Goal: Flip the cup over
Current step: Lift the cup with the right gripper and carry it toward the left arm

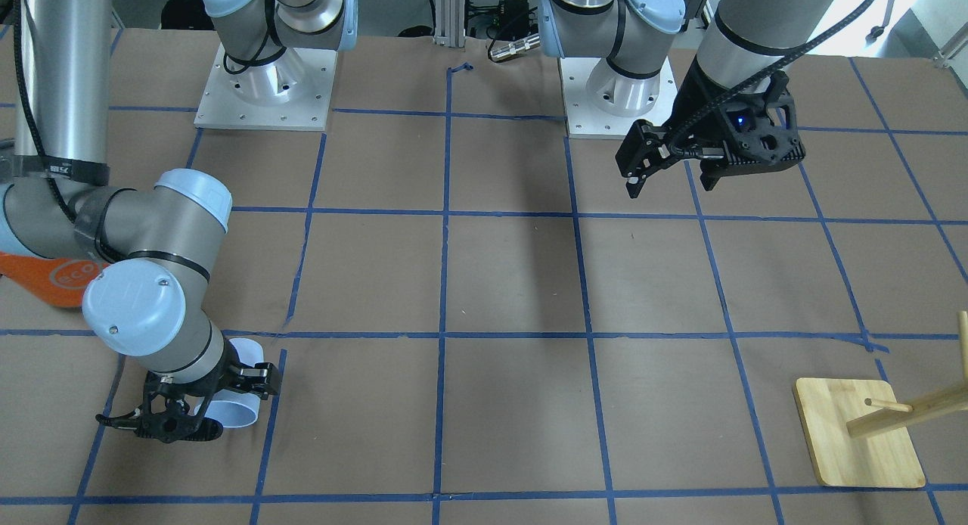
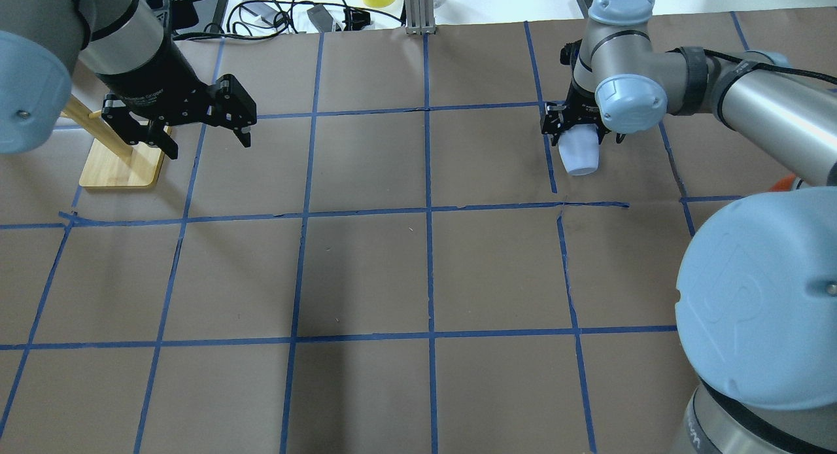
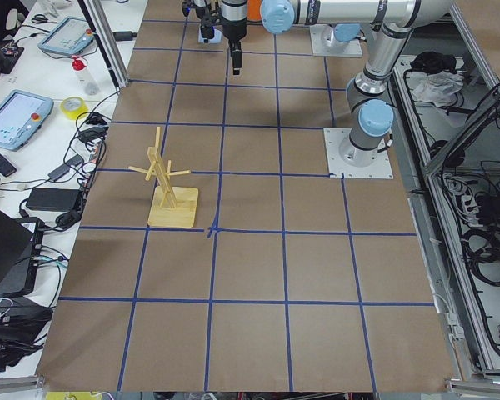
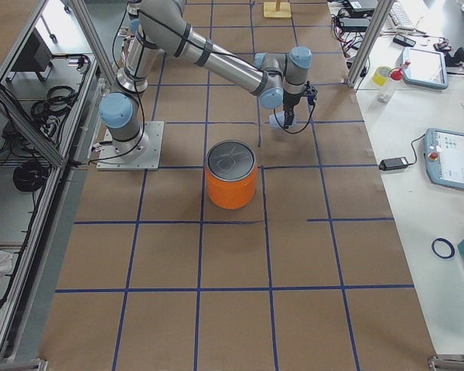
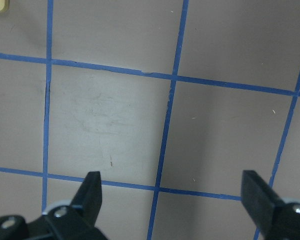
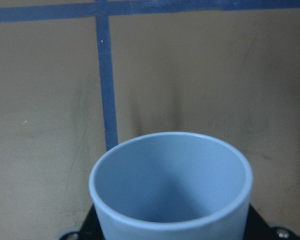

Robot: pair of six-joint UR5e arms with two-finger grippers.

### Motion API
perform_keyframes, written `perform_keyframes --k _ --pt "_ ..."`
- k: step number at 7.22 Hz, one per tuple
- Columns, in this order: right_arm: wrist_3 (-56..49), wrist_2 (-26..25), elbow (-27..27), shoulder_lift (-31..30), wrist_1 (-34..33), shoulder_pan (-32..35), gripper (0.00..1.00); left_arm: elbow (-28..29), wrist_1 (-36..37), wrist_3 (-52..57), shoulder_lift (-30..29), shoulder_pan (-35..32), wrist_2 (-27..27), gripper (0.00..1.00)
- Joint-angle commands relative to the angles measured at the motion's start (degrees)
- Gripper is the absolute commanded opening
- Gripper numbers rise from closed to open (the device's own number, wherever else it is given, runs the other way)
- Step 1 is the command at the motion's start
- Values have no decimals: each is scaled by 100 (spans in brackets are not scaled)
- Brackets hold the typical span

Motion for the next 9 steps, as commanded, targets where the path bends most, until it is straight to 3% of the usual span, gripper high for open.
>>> perform_keyframes --k 1,2,3,4,6,9 --pt "-832 -27 -10 -149 -1 189 41 0 0 0 3 0 5 100" --pt "-897 -27 -1 -210 42 416 31 0 0 -17 3 0 -4 100" --pt "-836 -27 -19 -246 182 949 13 35 9 0 3 0 5 100" --pt "-827 -18 -80 -272 418 1259 9 44 9 9 11 0 14 100" --pt "-1131 26 -89 -360 211 1490 7 35 9 9 12 0 5 100" --pt "-3911 52 -89 -229 -36 1877 12 18 0 0 12 0 5 100"
